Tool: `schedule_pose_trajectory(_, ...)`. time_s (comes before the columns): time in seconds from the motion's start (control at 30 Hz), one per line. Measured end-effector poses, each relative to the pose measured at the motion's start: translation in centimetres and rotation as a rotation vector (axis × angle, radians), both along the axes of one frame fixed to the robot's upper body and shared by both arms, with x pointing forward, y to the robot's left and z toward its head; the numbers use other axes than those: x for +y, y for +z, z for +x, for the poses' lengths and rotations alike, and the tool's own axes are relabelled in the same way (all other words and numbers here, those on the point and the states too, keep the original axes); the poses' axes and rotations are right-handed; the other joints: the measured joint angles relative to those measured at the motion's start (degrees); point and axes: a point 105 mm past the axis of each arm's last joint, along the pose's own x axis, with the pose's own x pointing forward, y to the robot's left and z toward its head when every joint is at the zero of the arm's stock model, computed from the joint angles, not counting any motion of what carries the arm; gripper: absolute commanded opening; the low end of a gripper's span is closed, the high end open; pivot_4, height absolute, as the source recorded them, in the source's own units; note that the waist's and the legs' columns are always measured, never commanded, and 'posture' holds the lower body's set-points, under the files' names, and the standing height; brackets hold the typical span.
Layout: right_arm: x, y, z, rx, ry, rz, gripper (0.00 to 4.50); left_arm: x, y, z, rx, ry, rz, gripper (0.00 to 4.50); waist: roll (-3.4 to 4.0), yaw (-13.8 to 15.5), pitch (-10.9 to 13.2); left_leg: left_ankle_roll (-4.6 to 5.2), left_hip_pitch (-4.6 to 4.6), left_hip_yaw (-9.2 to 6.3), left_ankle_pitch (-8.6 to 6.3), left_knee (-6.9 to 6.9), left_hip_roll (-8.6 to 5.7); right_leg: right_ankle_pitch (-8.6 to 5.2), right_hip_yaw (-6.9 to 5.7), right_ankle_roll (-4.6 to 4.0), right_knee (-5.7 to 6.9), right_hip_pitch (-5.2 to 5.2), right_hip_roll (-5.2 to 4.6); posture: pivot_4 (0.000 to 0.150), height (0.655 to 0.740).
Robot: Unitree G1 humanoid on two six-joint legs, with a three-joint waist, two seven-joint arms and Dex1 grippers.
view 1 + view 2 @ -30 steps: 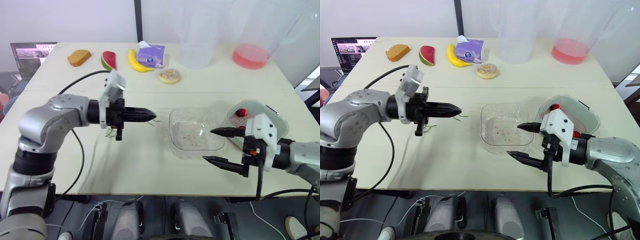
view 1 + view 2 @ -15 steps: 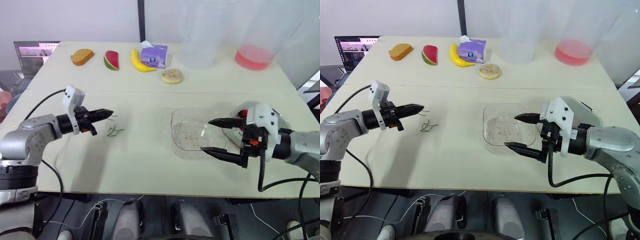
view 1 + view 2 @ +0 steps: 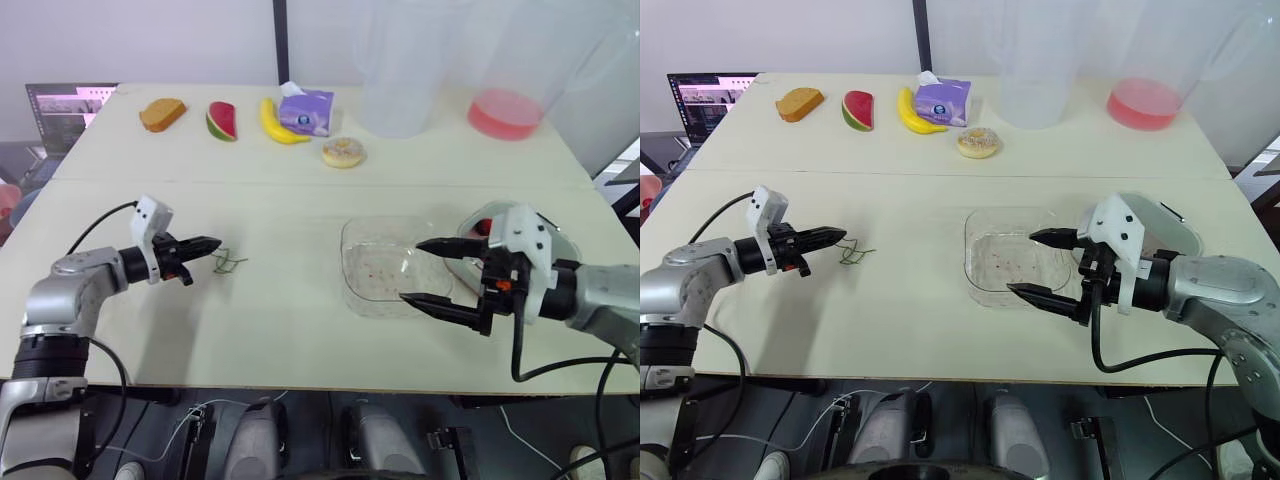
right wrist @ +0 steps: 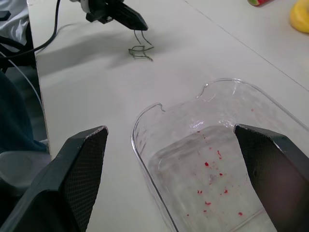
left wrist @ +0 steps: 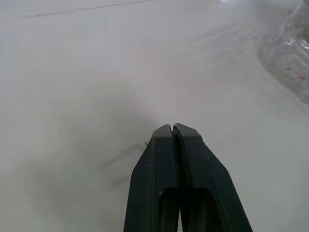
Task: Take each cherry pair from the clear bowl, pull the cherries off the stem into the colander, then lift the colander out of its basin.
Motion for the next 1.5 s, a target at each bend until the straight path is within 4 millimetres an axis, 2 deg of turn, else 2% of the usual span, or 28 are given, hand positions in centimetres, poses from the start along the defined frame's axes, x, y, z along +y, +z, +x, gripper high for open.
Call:
schedule_pose_trajectory(0.03,0.0,0.0,0.0,0.0,0.0,0.002,4.46,0.0,-0.3,0.0,0.005,-0.003,0.008,0.0,0.0,0.0,0.0,0.0,0.0,0.0,0.0,0.0,0.0,0.0,0.0,0.0,0.0,0.0,0.0,0.15,0.74)
schedule_pose_trajectory(0.13,0.0,0.0,0.0,-0.001,-0.004,0.002,4.5,-0.1,-0.4,0.0,0.0,-0.017,0.015,0.98,0.0,0.0,0.0,0.0,0.0,0.0,0.0,0.0,0.0,0.0,0.0,0.0,0.0,0.0,0.0,0.15,0.74)
schedule_pose_trajectory(0.33,0.0,0.0,0.0,0.0,-0.009,0.005,4.5,-0.1,-0.4,-0.1,-0.01,-0.03,0.022,4.09,0.0,0.0,0.0,0.0,0.0,0.0,0.0,0.0,0.0,0.0,0.0,0.0,0.0,0.0,0.0,0.15,0.74)
schedule_pose_trajectory(0.37,0.0,0.0,0.0,0.0,-0.009,0.005,4.5,-0.1,-0.4,-0.1,-0.01,-0.029,0.023,4.45,0.0,0.0,0.0,0.0,0.0,0.0,0.0,0.0,0.0,0.0,0.0,0.0,0.0,0.0,0.0,0.15,0.74)
schedule_pose_trajectory(0.63,0.1,-0.1,-0.1,0.004,-0.01,0.008,4.5,-0.1,0.5,0.1,-0.055,-0.054,0.041,4.45,0.0,0.0,0.0,0.0,0.0,0.0,0.0,0.0,0.0,0.0,0.0,0.0,0.0,0.0,0.0,0.15,0.74)
schedule_pose_trajectory(0.7,0.1,-0.2,-0.2,0.011,-0.013,0.009,4.5,-0.7,2.0,0.3,-0.099,-0.085,0.053,4.45,-0.01,0.2,0.0,0.0,-0.03,-0.01,0.0,0.01,-0.01,0.0,-0.01,0.0,0.01,0.0,-0.01,0.15,0.74)
schedule_pose_trajectory(0.8,0.0,0.0,-0.3,0.015,-0.014,0.014,4.5,-2.2,5.6,0.4,-0.202,-0.166,0.07,4.45,-0.05,0.2,0.0,0.01,-0.05,-0.02,0.0,0.03,-0.02,0.0,-0.03,0.01,0.0,0.01,-0.01,0.15,0.74)
schedule_pose_trajectory(0.9,-0.5,0.3,-0.3,0.023,-0.034,0.013,4.5,-4.5,9.3,-0.6,-0.291,-0.293,0.066,4.45,-0.05,0.0,0.0,0.01,-0.04,-0.01,0.0,0.02,-0.01,0.0,-0.02,0.01,0.0,0.01,0.02,0.15,0.74)
schedule_pose_trajectory(0.97,-0.9,0.5,-0.2,0.033,-0.052,0.02,4.5,-5.4,10.3,-1.5,-0.312,-0.36,0.069,4.45,0.0,-0.3,0.0,0.0,0.02,0.01,0.0,0.01,0.01,0.0,0.03,0.01,0.01,0.02,0.06,0.15,0.74)
schedule_pose_trajectory(1.2,-3.3,0.5,0.2,0.058,-0.17,0.006,4.5,-8.5,11.1,-6.5,-0.273,-0.656,0.105,4.45,-0.01,-0.1,0.0,-0.01,0.0,0.01,0.01,0.01,0.02,0.0,0.03,0.01,-0.01,0.02,0.12,0.15,0.74)
schedule_pose_trajectory(1.3,-4.1,0.2,0.0,0.073,-0.213,-0.007,4.5,-9.1,10.1,-8.1,-0.234,-0.712,0.103,4.45,0.01,-0.1,0.0,-0.01,0.07,0.0,0.01,0.01,0.02,0.0,0.04,0.01,-0.01,0.1,0.1,0.15,0.74)
schedule_pose_trajectory(1.37,-4.4,0.0,-0.2,0.08,-0.237,-0.014,4.5,-9.1,9.1,-8.6,-0.203,-0.712,0.097,4.45,0.0,-0.1,0.0,-0.01,0.07,-0.03,0.01,0.01,0.04,0.0,0.02,0.01,0.0,0.1,0.11,0.15,0.74)
schedule_pose_trajectory(1.5,-4.7,0.2,-0.4,0.07,-0.259,-0.022,4.5,-9.3,9.2,-8.2,-0.228,-0.688,0.096,4.45,0.0,0.0,0.0,-0.01,0.08,-0.04,0.01,0.02,0.01,0.0,0.01,0.01,-0.01,0.13,0.17,0.15,0.74)
